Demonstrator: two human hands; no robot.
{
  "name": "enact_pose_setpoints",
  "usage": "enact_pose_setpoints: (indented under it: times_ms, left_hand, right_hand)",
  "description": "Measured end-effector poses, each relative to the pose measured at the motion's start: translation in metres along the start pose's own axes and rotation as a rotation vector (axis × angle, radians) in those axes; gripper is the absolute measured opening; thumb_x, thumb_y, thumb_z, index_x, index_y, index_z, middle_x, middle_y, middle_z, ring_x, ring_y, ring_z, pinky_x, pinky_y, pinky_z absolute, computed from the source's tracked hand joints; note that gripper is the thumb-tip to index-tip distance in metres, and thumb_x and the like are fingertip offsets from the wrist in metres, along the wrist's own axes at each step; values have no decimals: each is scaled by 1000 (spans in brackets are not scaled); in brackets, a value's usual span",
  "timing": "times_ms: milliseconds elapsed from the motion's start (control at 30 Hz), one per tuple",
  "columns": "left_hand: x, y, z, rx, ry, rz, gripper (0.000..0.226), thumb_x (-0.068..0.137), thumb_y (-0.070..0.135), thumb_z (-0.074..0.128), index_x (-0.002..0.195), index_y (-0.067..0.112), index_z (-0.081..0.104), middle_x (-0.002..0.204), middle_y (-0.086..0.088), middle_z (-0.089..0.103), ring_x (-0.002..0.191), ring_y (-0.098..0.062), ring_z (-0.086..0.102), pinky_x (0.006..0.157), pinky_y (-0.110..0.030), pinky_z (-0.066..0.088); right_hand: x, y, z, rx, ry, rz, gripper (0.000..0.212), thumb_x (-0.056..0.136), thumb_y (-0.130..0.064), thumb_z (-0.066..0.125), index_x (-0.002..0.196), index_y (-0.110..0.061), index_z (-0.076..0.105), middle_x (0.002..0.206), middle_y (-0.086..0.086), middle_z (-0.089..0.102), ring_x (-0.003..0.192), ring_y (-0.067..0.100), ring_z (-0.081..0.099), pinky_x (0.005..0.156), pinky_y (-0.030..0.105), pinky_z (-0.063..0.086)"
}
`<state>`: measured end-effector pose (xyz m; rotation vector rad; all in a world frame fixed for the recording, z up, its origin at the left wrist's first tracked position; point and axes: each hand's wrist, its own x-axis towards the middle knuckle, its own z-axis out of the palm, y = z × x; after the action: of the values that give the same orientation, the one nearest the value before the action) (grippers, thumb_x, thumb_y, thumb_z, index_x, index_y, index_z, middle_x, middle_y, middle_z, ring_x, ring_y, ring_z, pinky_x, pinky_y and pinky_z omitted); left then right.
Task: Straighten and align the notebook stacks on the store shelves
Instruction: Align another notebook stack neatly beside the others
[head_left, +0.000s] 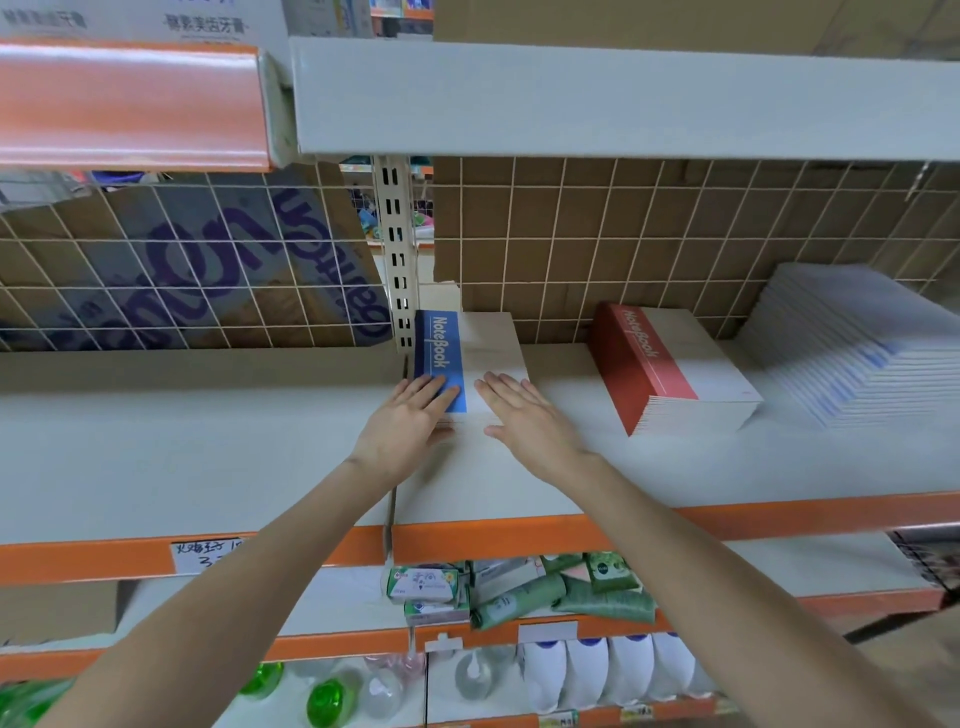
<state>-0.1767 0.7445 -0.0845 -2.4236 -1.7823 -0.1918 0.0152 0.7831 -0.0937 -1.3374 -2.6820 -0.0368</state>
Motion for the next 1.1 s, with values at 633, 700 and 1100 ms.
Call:
enact_pose_setpoints:
  times_ms: [633, 700, 1100]
  left_hand:
    - [14, 69, -34, 15, 80, -85, 60, 97, 42, 40, 148, 17, 20, 157, -4, 13, 145, -22, 7, 115, -39, -2]
    - [29, 93, -37, 7, 96, -67, 60, 97, 42, 40, 148, 16, 21, 157, -4, 13, 145, -20, 8, 115, -38, -2]
    - [116, 236, -20, 5, 60, -34, 52, 100, 39, 34, 148, 21, 24, 155, -1, 23, 144, -17, 13, 115, -37, -2]
  right_hand:
    - [-33, 45, -49, 89, 47, 42, 72, 95, -33, 51, 152, -13, 10, 159, 3, 11, 146, 15, 6, 117, 28, -5]
    - [-45, 68, -59, 65, 62, 35, 72, 96, -35, 50, 152, -14, 10, 159, 3, 10, 147, 15, 6, 117, 28, -5]
    - [-130, 240, -80, 50, -18, 88, 58, 100, -36, 38, 150, -13, 20, 158, 3, 17, 145, 14, 12, 115, 26, -2]
